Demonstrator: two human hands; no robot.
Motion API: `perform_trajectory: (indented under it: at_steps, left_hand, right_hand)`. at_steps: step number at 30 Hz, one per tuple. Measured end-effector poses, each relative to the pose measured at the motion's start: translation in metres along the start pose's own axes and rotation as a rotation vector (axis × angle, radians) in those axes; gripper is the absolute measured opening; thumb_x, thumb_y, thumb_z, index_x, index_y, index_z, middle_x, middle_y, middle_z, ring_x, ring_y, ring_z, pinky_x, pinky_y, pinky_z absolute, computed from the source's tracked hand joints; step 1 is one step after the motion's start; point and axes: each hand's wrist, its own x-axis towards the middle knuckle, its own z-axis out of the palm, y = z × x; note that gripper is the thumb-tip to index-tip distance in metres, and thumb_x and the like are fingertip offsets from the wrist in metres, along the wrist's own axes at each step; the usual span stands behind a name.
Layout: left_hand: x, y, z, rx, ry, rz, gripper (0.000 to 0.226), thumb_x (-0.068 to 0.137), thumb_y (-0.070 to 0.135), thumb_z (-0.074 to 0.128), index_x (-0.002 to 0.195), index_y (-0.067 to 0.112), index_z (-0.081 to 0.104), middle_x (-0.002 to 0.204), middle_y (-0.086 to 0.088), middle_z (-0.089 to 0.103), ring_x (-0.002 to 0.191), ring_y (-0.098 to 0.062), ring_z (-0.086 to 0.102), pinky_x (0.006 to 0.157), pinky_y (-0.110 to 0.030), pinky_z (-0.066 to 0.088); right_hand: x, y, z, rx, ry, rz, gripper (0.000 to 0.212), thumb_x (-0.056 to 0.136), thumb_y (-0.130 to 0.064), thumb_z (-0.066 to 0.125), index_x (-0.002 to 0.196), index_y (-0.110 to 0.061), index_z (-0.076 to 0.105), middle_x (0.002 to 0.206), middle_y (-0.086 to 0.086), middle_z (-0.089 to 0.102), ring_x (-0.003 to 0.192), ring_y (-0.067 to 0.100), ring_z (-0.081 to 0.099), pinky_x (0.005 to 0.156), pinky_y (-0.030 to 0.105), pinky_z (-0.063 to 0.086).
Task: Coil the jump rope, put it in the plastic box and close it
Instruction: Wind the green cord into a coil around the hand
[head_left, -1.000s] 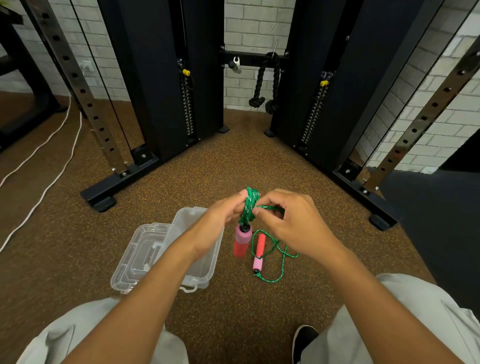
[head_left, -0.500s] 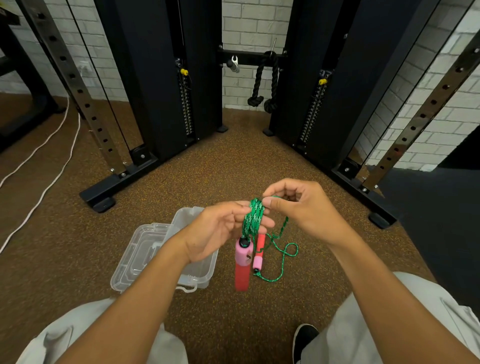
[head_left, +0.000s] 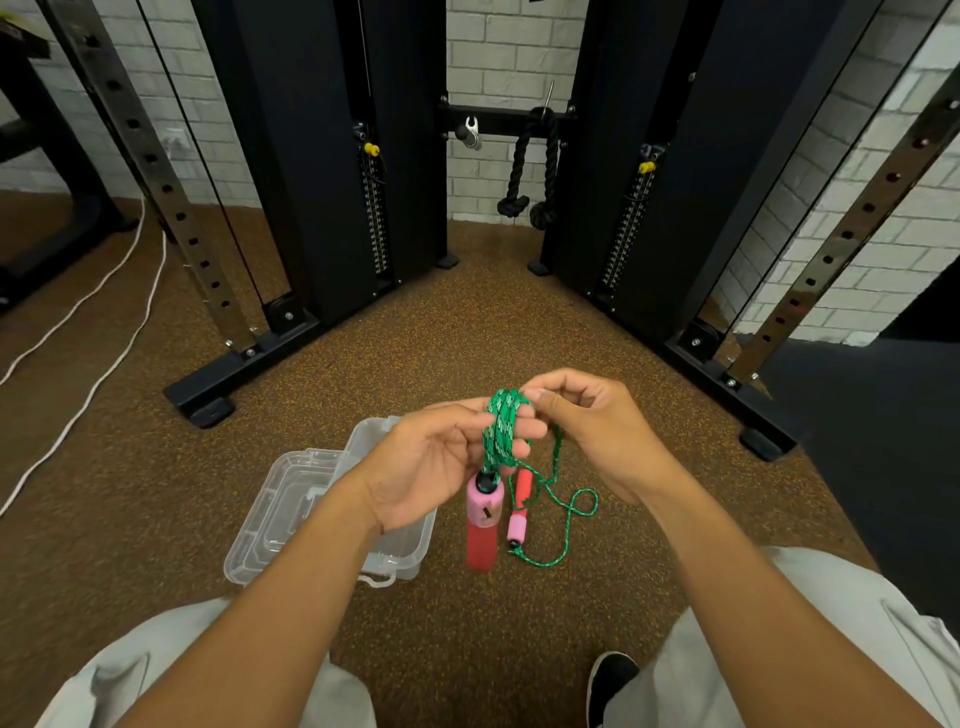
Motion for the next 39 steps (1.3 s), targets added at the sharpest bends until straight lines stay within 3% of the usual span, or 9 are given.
perform_trajectory:
  at_steps: [8,11,17,23,28,30,32,36,39]
  left_hand:
    - [-0.002,0.005,0.011,0.068,0.093,0.119,0.054,0.098,0.030,0.043,0.147,0.010,0.050,0.148,-0.004,0.060,0.139,-0.021,0.054,0.121,-0.058,0.030]
    - [-0.001,0.007,0.010,0.082,0.181,0.176,0.056,0.098,0.035,0.042,0.148,0.011,0.047,0.148,-0.001,0.060,0.139,-0.016,0.054,0.120,-0.055,0.032]
    - [0.001,0.011,-0.001,0.099,0.267,0.188,0.071,0.096,0.054,0.039,0.154,0.013,0.041,0.150,0.004,0.058,0.137,-0.008,0.054,0.123,-0.050,0.027]
    - [0.006,0.006,0.002,0.262,0.269,0.115,0.083,0.092,0.068,0.027,0.155,0.016,0.041,0.153,0.008,0.055,0.135,-0.001,0.054,0.112,-0.031,0.038]
    - [0.005,-0.003,0.007,0.578,0.242,0.038,0.058,0.093,0.078,0.018,0.126,0.050,0.056,0.151,0.014,0.053,0.139,0.003,0.046,0.124,-0.033,0.024]
    - [0.003,-0.006,0.009,0.631,0.239,-0.039,0.070,0.088,0.085,0.017,0.131,0.046,0.056,0.157,0.007,0.047,0.140,0.000,0.041,0.126,-0.038,0.020]
    - [0.003,-0.008,0.006,0.628,0.193,-0.132,0.089,0.079,0.094,0.022,0.142,0.038,0.053,0.159,0.003,0.046,0.142,-0.004,0.042,0.126,-0.040,0.021]
    - [0.005,-0.010,0.004,0.554,-0.004,-0.181,0.083,0.090,0.080,0.025,0.147,0.026,0.053,0.140,0.003,0.067,0.134,-0.009,0.057,0.123,-0.044,0.027]
    - [0.006,-0.005,0.010,0.480,-0.016,-0.158,0.083,0.094,0.070,0.018,0.146,0.016,0.054,0.135,0.001,0.070,0.127,-0.014,0.064,0.117,-0.042,0.033]
  right_hand:
    - [-0.005,0.017,0.019,-0.257,-0.004,0.027,0.019,0.099,-0.009,0.061,0.089,-0.019,0.074,0.069,-0.009,0.071,0.060,0.008,0.062,0.060,0.028,0.053]
    - [-0.008,0.016,0.021,-0.455,-0.021,-0.005,0.014,0.097,-0.021,0.066,0.090,-0.028,0.076,0.073,-0.003,0.074,0.060,0.021,0.068,0.060,0.039,0.055]
    - [-0.019,0.002,0.029,-0.678,-0.116,-0.101,0.008,0.094,-0.028,0.070,0.093,-0.025,0.077,0.072,-0.015,0.069,0.057,-0.006,0.056,0.057,0.010,0.039]
    - [-0.024,-0.004,0.031,-0.744,-0.180,-0.165,0.009,0.092,-0.024,0.069,0.084,-0.022,0.071,0.067,-0.003,0.066,0.052,0.003,0.048,0.052,0.019,0.039]
    - [-0.022,-0.007,0.028,-0.874,-0.147,-0.222,0.013,0.096,-0.029,0.064,0.094,-0.025,0.077,0.073,-0.009,0.071,0.055,0.009,0.057,0.053,0.024,0.045]
    - [-0.020,-0.010,0.024,-0.950,-0.101,-0.245,0.015,0.095,-0.036,0.065,0.093,-0.027,0.077,0.071,-0.012,0.071,0.050,0.006,0.054,0.053,0.019,0.040]
    - [-0.019,-0.015,0.018,-0.945,-0.061,-0.238,0.014,0.092,-0.038,0.071,0.087,-0.026,0.077,0.064,-0.013,0.067,0.048,0.004,0.053,0.052,0.013,0.035]
    - [-0.017,-0.026,0.002,-0.624,-0.066,-0.126,0.008,0.088,-0.025,0.078,0.084,-0.020,0.075,0.071,-0.003,0.075,0.054,0.005,0.069,0.049,0.014,0.043]
    - [-0.015,-0.032,-0.007,-0.404,-0.036,-0.064,0.006,0.089,-0.020,0.077,0.087,-0.015,0.076,0.083,0.004,0.077,0.068,0.010,0.071,0.063,0.023,0.054]
